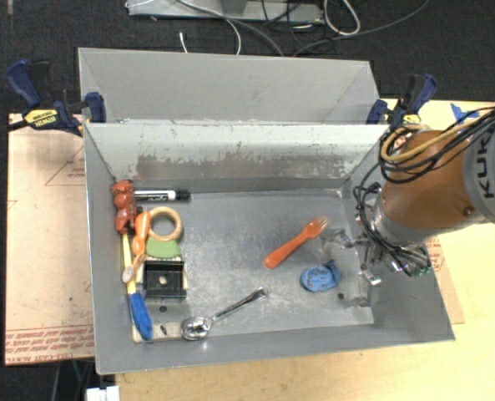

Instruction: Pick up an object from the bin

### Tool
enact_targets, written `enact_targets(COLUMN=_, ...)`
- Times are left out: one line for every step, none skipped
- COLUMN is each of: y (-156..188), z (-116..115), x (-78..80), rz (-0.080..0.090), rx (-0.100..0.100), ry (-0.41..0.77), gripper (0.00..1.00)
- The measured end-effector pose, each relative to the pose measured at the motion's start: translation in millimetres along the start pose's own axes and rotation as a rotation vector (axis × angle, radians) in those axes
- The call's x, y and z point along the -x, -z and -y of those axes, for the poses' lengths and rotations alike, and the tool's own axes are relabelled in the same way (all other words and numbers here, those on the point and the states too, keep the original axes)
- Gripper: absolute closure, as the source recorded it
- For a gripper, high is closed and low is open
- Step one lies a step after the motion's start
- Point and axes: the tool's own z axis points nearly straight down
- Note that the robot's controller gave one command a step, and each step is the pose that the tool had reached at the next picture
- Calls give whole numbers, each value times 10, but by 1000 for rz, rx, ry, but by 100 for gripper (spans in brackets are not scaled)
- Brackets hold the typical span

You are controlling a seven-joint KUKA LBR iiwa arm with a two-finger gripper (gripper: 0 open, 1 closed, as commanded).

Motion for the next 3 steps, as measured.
enact_targets(y=67, z=-259, x=-86, rz=-3, rx=4, ry=-226, gripper=0)
enact_targets(y=-142, z=-254, x=-31, rz=2, rx=0, ry=-36, gripper=0)
enact_targets(y=-212, z=-195, x=-77, rz=0, rx=4, ry=-300, gripper=100)
